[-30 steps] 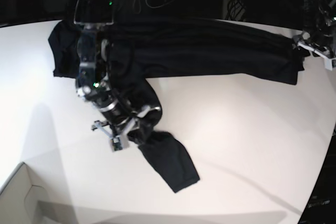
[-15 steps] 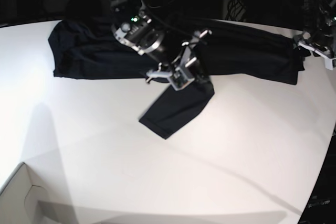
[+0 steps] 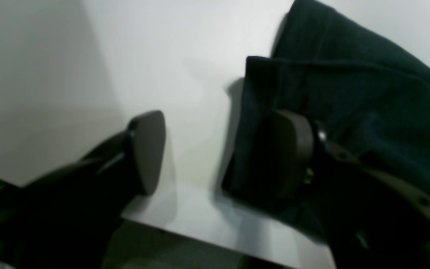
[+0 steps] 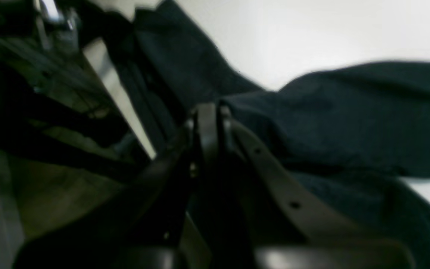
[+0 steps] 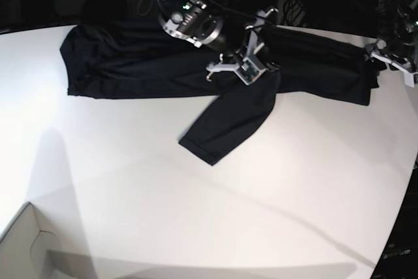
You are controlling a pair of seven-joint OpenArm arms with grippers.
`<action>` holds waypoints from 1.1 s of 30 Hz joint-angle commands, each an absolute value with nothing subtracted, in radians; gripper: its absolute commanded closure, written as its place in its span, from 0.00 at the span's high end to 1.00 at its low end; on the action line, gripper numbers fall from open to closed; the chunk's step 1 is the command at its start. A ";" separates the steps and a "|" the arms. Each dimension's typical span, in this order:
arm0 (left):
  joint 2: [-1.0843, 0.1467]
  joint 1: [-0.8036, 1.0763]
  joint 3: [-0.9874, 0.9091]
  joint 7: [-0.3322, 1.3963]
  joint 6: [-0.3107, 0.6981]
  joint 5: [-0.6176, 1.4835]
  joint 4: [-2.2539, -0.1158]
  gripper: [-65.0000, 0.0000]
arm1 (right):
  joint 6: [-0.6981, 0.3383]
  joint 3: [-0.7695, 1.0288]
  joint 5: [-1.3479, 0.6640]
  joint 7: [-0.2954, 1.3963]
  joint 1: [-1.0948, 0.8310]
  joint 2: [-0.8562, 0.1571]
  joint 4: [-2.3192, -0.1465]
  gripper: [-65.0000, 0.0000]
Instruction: Layout the t-shirt on the table in an organized manner, then fold the t-shirt properly
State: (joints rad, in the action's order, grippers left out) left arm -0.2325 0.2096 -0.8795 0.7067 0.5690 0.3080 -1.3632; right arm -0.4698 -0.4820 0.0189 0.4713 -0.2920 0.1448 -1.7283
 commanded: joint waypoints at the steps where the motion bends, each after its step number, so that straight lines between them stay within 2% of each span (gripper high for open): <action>1: -0.249 0.209 -0.886 0.702 0.568 0.311 -1.379 0.65 | -0.467 -0.490 -0.001 0.446 -0.288 0.157 -1.744 0.00; 4: -0.249 0.211 -0.886 0.702 0.568 0.311 -1.379 0.65 | -0.467 -0.493 -0.001 0.449 -0.289 0.157 -1.741 0.01; 7: -0.249 0.211 -0.886 0.702 0.568 0.312 -1.379 0.65 | -0.469 -0.535 -0.001 0.450 -0.295 0.156 -1.744 0.13; 11: -0.249 0.211 -0.886 0.702 0.568 0.312 -1.379 0.65 | -0.469 -0.654 -0.002 0.441 -0.292 0.084 -1.767 0.31; 17: -0.249 0.205 -0.886 0.702 0.568 0.312 -1.379 0.65 | -0.469 -0.665 -0.002 0.441 -0.303 0.071 -1.825 0.51; 20: -0.249 0.205 -0.886 0.702 0.568 0.314 -1.408 0.65 | -0.469 -0.638 -0.002 0.441 -0.302 0.048 -1.845 0.54; 27: -0.245 0.203 -0.886 0.702 0.568 0.314 -1.532 0.65 | -0.469 -0.478 -0.005 0.449 -0.306 0.042 -1.851 0.54; 33: -0.243 0.202 -0.886 0.702 0.568 0.429 -1.673 0.65 | -0.469 -0.216 -0.005 0.443 -0.308 0.047 -1.876 0.54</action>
State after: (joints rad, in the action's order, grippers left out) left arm -0.2241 0.2070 -0.8810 0.7288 0.5632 0.4175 -1.6539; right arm -0.4671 -0.2111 0.0105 0.4755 -0.3141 0.0418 -1.8503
